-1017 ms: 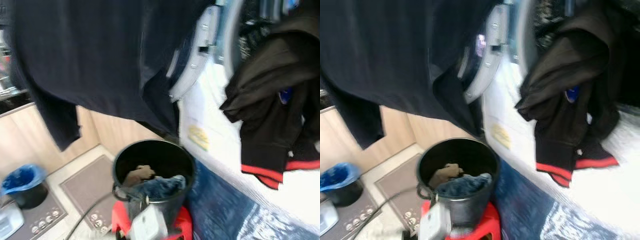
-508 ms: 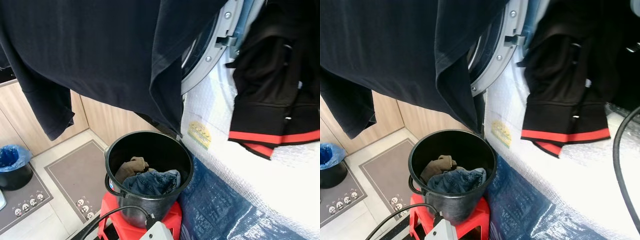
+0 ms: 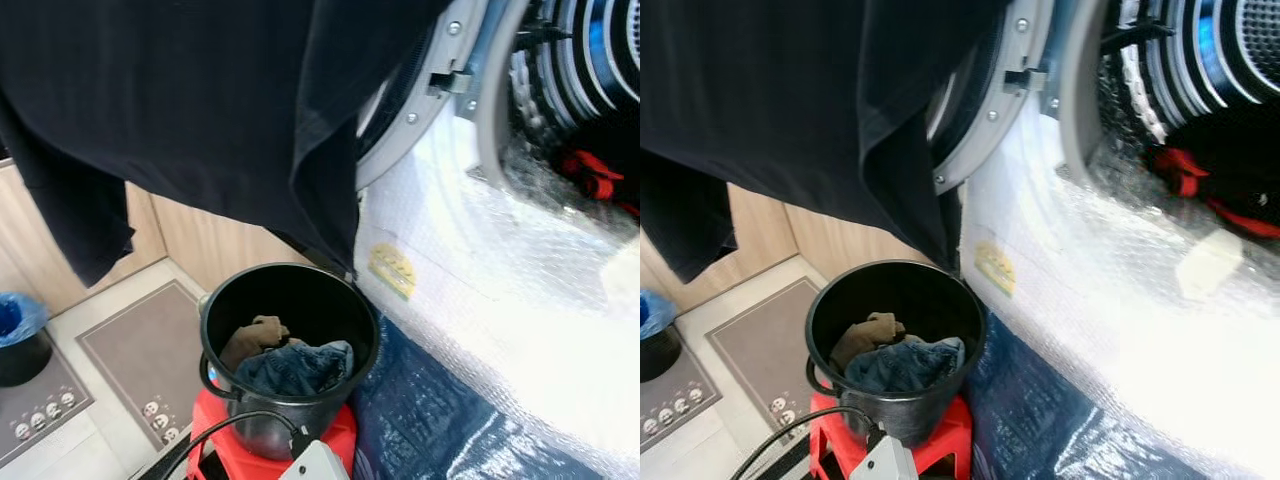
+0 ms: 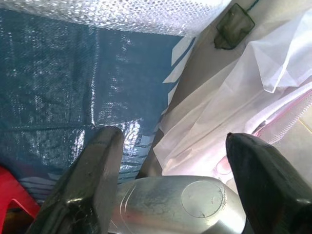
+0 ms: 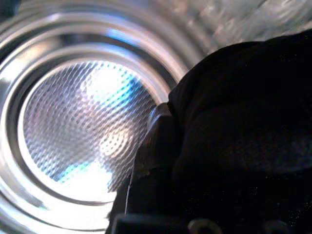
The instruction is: Clothes washing
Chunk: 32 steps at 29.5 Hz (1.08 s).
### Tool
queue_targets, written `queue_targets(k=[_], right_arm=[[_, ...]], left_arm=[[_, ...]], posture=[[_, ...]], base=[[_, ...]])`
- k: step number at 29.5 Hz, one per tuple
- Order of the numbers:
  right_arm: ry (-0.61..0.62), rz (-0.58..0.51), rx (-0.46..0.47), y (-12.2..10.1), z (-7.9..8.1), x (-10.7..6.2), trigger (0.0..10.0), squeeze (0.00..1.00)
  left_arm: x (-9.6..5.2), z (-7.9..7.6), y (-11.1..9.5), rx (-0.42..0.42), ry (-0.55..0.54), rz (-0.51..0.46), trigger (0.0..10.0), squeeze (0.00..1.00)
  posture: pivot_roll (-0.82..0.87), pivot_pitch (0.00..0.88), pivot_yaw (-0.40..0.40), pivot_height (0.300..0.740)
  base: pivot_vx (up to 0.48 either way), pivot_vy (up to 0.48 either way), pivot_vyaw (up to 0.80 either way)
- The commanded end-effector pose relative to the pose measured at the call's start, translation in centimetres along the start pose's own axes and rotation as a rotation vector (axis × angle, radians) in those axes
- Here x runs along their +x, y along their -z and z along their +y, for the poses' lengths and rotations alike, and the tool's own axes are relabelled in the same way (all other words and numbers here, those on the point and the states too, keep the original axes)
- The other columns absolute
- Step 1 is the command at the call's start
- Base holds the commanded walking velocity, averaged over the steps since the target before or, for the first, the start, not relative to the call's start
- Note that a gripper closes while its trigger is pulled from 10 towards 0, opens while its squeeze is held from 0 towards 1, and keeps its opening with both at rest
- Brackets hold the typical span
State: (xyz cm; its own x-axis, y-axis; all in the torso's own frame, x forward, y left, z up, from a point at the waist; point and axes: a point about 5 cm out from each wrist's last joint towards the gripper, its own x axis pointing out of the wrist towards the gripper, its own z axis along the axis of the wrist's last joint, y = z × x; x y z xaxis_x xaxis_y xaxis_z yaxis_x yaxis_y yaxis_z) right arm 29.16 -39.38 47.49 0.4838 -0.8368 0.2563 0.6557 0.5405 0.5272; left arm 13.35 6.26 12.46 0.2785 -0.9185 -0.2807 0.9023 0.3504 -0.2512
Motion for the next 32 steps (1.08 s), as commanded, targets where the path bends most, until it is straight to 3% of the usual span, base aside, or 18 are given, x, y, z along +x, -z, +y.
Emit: queue_targets(k=[1,4,5,6,8,10,15,16,21,23,24,25,26,30,31,32], right_arm=[[-0.003,-0.05,0.022,-1.6,0.4,-0.2,10.0,0.0],[-0.076,-0.028,-0.063,-0.3,2.2,-0.8,10.0,0.0],[-0.138,-0.003,-0.096,0.5,3.2,-1.1,10.0,0.0],[-0.301,0.07,-0.217,3.0,5.9,-2.4,10.0,0.0],[-0.345,0.095,-0.249,3.8,6.6,-2.9,10.0,0.0],[-0.507,0.178,-0.386,6.9,8.9,-4.8,10.0,0.0],[-0.623,0.294,-0.417,9.2,10.1,-6.2,10.0,0.0],[-0.695,0.344,-0.464,10.4,10.7,-7.1,10.0,0.0],[-0.738,0.394,-0.48,10.8,10.5,-7.2,10.0,0.0],[-0.716,0.464,-0.492,11.2,9.8,-7.1,10.0,0.0],[-0.713,0.479,-0.497,11.3,9.6,-7.1,10.0,0.14],[-0.714,0.49,-0.507,11.4,9.4,-7.0,10.0,0.14],[-0.688,0.503,-0.51,11.5,9.0,-6.8,10.0,1.0],[-0.66,0.494,-0.56,11.5,7.9,-6.1,10.0,1.0],[-0.688,0.457,-0.614,11.5,7.9,-6.0,10.0,1.0],[-0.733,0.403,-0.732,12.0,7.8,-6.0,10.0,1.0]], left_arm=[[0.0,-0.5,-0.4,0.0,0.02,-0.013,10.0,0.0],[0.1,-0.3,-0.5,0.001,0.017,-0.013,10.0,0.0],[0.1,-0.3,-0.6,0.006,0.018,-0.013,10.0,0.0],[0.1,-0.2,-0.6,0.01,0.014,-0.012,10.0,0.0],[0.1,-0.2,-0.6,0.009,0.012,-0.012,10.0,0.0],[0.1,-0.2,-0.7,0.01,0.009,-0.01,10.0,0.0],[0.1,-0.2,-0.7,0.008,0.008,-0.012,10.0,0.0],[0.2,-0.2,-0.8,0.008,0.006,-0.015,10.0,0.0],[0.3,-0.1,-0.9,0.003,0.001,-0.016,10.0,0.0],[0.2,-0.1,-0.9,-0.003,-0.004,-0.015,10.0,0.0],[0.2,-0.1,-0.8,-0.005,-0.005,-0.013,10.0,0.0],[0.2,-0.1,-0.8,-0.007,-0.007,-0.011,10.0,0.0],[0.2,0.0,-0.7,-0.006,-0.008,-0.01,10.0,0.0],[0.3,0.1,-0.7,-0.005,-0.01,-0.007,10.0,0.0],[0.3,0.1,-0.7,-0.004,-0.007,-0.007,10.0,0.0],[0.4,0.4,-0.5,0.016,-0.014,0.015,10.0,0.0]], posture=[[-0.11,0.044,-0.135,0.74],[-0.12,0.052,-0.13,0.74],[-0.12,0.054,-0.129,0.74],[-0.11,0.058,-0.126,0.74],[-0.11,0.058,-0.126,0.74],[-0.12,0.065,-0.126,0.74],[-0.11,0.071,-0.128,0.74],[-0.11,0.077,-0.129,0.74],[-0.11,0.094,-0.133,0.74],[-0.11,0.1,-0.132,0.74],[-0.11,0.1,-0.132,0.74],[-0.11,0.1,-0.132,0.74],[-0.11,0.104,-0.13,0.74],[-0.12,0.099,-0.128,0.74],[-0.12,0.093,-0.127,0.74],[-0.12,0.087,-0.126,0.74]], base=[[0.0,0.0,0.0],[0.0,0.0,0.0],[0.0,0.0,0.0],[0.0,0.0,0.0],[0.0,0.0,0.0],[0.0,0.0,0.0],[0.0,0.0,0.0],[0.0,0.0,0.0],[0.0,0.0,0.0],[0.0,0.0,0.0],[0.0,0.0,0.0],[0.0,0.0,0.0],[0.0,0.0,0.0],[0.0,0.0,0.0],[0.0,0.0,0.0],[0.0,0.0,0.0]])
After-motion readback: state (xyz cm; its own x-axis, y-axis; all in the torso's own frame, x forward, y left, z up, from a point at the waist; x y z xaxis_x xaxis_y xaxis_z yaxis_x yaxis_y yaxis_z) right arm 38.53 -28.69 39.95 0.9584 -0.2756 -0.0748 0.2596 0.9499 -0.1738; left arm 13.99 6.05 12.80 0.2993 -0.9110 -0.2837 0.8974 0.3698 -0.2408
